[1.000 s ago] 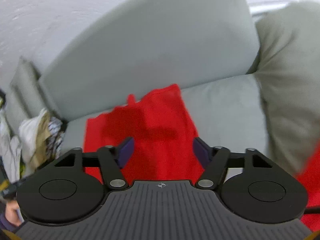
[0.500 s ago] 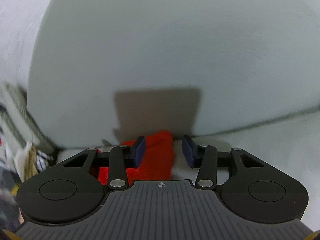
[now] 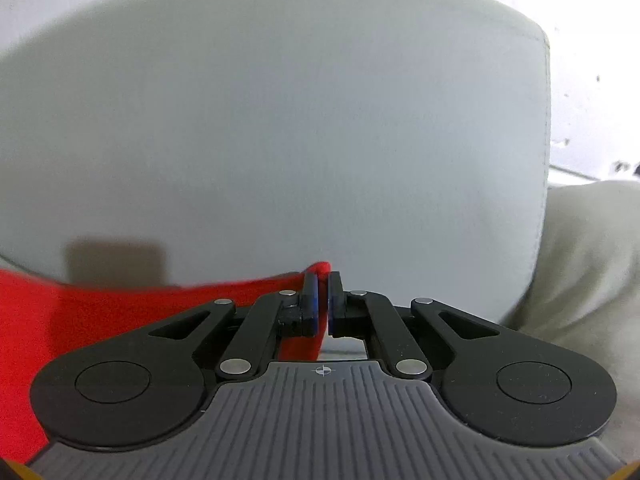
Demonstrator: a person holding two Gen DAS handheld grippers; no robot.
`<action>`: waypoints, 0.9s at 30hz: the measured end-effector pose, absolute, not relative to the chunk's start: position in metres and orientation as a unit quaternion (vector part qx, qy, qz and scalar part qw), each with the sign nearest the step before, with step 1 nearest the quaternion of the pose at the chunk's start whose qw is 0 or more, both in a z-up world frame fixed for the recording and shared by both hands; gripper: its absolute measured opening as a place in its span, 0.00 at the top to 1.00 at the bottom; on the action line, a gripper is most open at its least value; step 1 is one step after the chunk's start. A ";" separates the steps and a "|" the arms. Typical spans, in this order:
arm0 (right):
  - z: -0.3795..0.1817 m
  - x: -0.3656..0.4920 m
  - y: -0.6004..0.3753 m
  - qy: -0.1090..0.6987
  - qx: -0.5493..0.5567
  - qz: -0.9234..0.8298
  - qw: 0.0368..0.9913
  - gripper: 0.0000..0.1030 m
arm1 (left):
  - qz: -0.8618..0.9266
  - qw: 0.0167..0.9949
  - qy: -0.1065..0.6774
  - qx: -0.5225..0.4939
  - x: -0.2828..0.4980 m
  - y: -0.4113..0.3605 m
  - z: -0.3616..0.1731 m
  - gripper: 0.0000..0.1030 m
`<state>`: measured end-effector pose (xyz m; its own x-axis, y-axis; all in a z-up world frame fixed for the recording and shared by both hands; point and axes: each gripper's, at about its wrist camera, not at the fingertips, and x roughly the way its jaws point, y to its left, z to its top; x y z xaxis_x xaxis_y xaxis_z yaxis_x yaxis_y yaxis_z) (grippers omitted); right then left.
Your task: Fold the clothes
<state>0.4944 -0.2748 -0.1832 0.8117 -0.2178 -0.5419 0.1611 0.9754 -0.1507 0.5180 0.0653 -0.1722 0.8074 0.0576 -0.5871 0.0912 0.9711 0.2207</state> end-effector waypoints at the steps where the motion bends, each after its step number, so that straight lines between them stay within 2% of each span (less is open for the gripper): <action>1: -0.188 0.494 -0.268 0.289 -0.069 -0.109 0.949 0.97 | -0.002 0.942 0.311 0.128 0.519 0.062 -0.174 0.95; 3: -0.196 0.496 -0.255 0.295 -0.111 -0.121 0.941 0.95 | 0.016 0.938 0.321 0.130 0.521 0.059 -0.167 0.83; 4: -0.197 0.497 -0.250 0.305 -0.126 -0.120 0.936 0.92 | 0.021 0.936 0.328 0.125 0.519 0.061 -0.161 0.80; 5: -0.194 0.497 -0.250 0.321 -0.121 -0.112 0.933 0.85 | 0.021 0.936 0.331 0.115 0.512 0.066 -0.150 0.75; 6: -0.187 0.496 -0.255 0.334 -0.101 -0.102 0.931 0.70 | 0.021 0.936 0.335 0.105 0.504 0.072 -0.140 0.73; 8: -0.160 0.478 -0.270 0.326 -0.046 -0.106 0.938 0.59 | 0.009 0.937 0.341 0.073 0.473 0.088 -0.113 0.71; 11: -0.103 0.423 -0.300 0.286 0.053 -0.101 0.951 0.58 | -0.024 0.935 0.354 0.007 0.417 0.110 -0.071 0.71; 13: -0.065 0.377 -0.319 0.274 0.114 -0.084 0.951 0.58 | -0.043 0.931 0.362 -0.023 0.376 0.113 -0.048 0.66; 14: -0.048 0.353 -0.323 0.277 0.133 -0.071 0.949 0.57 | -0.049 0.927 0.372 -0.027 0.354 0.112 -0.039 0.58; 15: -0.036 0.332 -0.322 0.286 0.141 -0.062 0.946 0.55 | -0.054 0.922 0.382 -0.031 0.333 0.111 -0.031 0.55; 18: -0.014 0.291 -0.328 0.318 0.172 -0.030 0.932 0.46 | -0.054 0.902 0.426 -0.042 0.290 0.101 -0.029 0.52; 21: -0.022 0.267 -0.324 0.354 0.225 -0.002 0.908 0.42 | -0.047 0.891 0.448 -0.054 0.286 0.103 -0.053 0.45; 24: -0.054 0.266 -0.322 0.396 0.264 0.018 0.879 0.41 | -0.052 0.877 0.475 -0.050 0.285 0.087 -0.094 0.47; 27: -0.116 0.280 -0.331 0.456 0.293 0.019 0.840 0.50 | -0.073 0.854 0.512 -0.050 0.295 0.078 -0.132 0.49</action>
